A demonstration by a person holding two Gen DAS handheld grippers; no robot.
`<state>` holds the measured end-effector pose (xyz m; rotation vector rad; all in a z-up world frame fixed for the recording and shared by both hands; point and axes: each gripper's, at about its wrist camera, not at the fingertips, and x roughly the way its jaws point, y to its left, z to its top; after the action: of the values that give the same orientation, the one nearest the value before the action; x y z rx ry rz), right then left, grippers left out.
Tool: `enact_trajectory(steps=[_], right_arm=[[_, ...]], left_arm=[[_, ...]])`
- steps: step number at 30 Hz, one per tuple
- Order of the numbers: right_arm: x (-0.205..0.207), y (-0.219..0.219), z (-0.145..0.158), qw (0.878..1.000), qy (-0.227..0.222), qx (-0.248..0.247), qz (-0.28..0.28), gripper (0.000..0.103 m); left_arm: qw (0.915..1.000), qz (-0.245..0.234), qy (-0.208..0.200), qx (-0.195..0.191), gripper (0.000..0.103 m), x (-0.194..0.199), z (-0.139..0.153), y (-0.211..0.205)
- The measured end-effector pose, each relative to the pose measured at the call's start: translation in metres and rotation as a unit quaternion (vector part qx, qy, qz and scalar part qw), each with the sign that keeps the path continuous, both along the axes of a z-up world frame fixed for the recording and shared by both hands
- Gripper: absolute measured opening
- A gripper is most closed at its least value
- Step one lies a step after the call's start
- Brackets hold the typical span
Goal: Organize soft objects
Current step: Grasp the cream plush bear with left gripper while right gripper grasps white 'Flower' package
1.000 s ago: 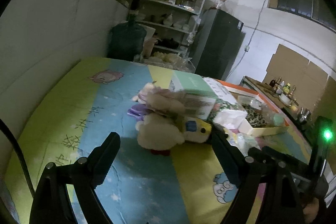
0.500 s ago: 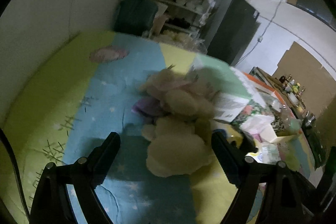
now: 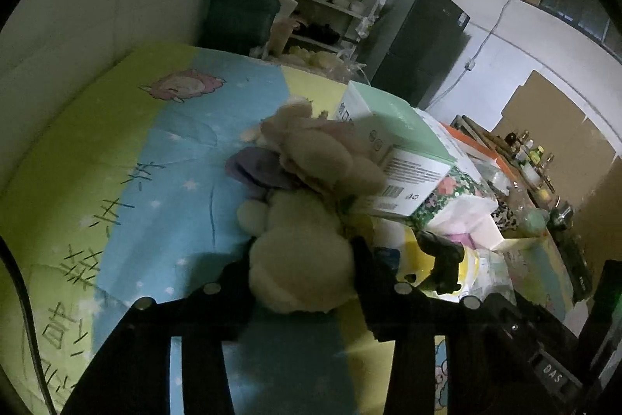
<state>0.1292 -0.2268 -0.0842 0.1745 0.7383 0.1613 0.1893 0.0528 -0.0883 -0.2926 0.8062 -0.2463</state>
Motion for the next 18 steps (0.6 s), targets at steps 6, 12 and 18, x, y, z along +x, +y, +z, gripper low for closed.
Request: enact_trajectory(steps=[6, 12, 18], right_arm=[[0.0, 0.001, 0.001, 1.0, 0.0, 0.001, 0.0, 0.052], [-0.003, 0.0, 0.002, 1.0, -0.003, 0.006, -0.002, 0.051], [-0.009, -0.002, 0.008, 1.0, -0.011, 0.006, -0.006, 0.047]], left_arm=[[0.9984, 0.029, -0.025, 0.041, 0.044, -0.022, 0.014, 0.008], [0.9958, 0.059, -0.049, 0.05, 0.044, -0.042, 0.029, 0.026], [0.9956, 0.054, -0.063, 0.044, 0.044, -0.054, 0.038, 0.025]])
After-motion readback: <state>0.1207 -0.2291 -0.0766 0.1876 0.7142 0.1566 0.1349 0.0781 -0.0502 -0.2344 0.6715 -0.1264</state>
